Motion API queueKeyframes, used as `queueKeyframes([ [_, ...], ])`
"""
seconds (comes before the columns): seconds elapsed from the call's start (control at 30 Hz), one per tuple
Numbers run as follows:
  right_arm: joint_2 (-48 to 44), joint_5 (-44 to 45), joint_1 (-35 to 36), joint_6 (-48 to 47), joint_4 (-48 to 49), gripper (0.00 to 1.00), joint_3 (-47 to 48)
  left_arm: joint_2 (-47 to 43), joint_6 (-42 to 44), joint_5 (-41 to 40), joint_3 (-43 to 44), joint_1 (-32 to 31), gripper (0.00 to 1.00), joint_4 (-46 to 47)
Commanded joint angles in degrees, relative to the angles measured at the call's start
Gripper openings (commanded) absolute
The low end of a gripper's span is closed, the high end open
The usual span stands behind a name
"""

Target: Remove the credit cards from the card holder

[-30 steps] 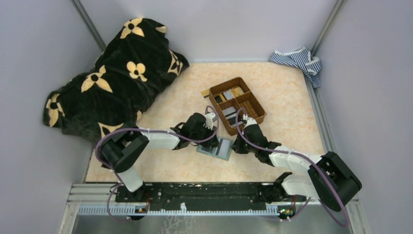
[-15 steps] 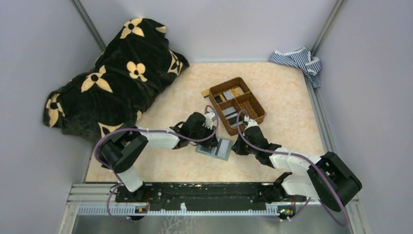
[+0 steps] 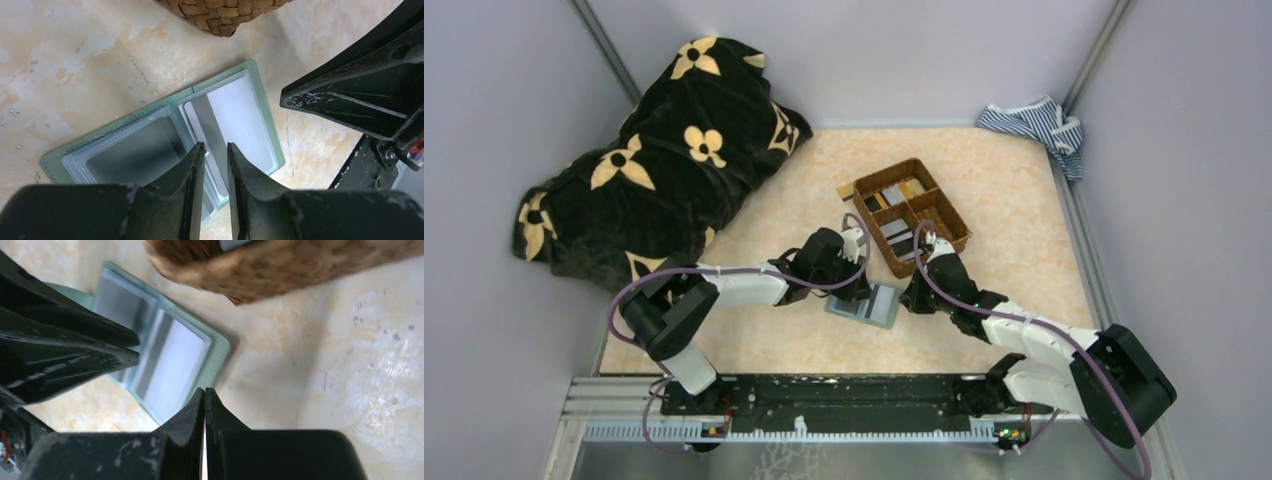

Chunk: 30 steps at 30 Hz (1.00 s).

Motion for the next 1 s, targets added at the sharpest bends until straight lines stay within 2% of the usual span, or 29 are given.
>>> queueKeyframes([
  [0.0, -2.68, -0.12, 0.52, -2.28, -1.78, 0.0, 6.11, -2.21, 0.54, 0.36, 0.58, 0.2, 0.29, -0.45],
  [0.2, 0.1, -0.45, 0.67, -2.87, -0.67, 0.0, 8.03, -2.45, 0.51, 0.25, 0.43, 0.2, 0.29, -0.69],
  [0.63, 9.15, -2.73, 0.94, -1.77, 7.53, 0.0, 4.72, -3.03, 0.52, -1.39, -0.82, 0.41, 0.29, -1.11],
  [0.97, 9.75, -2.29, 0.93, -1.05, 8.05, 0.0, 3.7, -3.36, -0.23, -1.37, -1.23, 1.0, 0.29, -1.26],
])
